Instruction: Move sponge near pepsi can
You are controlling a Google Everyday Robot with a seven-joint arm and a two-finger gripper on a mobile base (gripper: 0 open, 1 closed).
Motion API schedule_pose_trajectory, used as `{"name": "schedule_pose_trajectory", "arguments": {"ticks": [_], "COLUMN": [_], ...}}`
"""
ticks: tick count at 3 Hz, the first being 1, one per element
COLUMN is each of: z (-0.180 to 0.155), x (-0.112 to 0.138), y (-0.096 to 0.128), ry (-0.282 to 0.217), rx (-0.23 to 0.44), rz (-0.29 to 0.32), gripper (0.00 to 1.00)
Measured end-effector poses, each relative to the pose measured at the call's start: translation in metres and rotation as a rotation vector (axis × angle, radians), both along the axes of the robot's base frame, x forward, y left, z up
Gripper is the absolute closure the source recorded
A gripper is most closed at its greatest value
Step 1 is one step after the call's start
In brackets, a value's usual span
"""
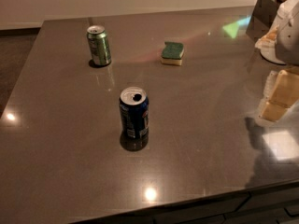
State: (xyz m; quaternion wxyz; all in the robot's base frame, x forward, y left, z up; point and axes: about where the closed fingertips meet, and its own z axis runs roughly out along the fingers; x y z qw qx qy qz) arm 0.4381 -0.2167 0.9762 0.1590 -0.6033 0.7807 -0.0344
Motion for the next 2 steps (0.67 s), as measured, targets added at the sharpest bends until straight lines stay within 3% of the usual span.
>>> {"name": "schedule_pose_trajectory", "arguments": {"ticks": [2], "z": [0.0020], "x": [0.0042], "y": [0.0014], "ry": [0.009], "rx": [0.002], "rz": [-0.014], "gripper": [0.00]}}
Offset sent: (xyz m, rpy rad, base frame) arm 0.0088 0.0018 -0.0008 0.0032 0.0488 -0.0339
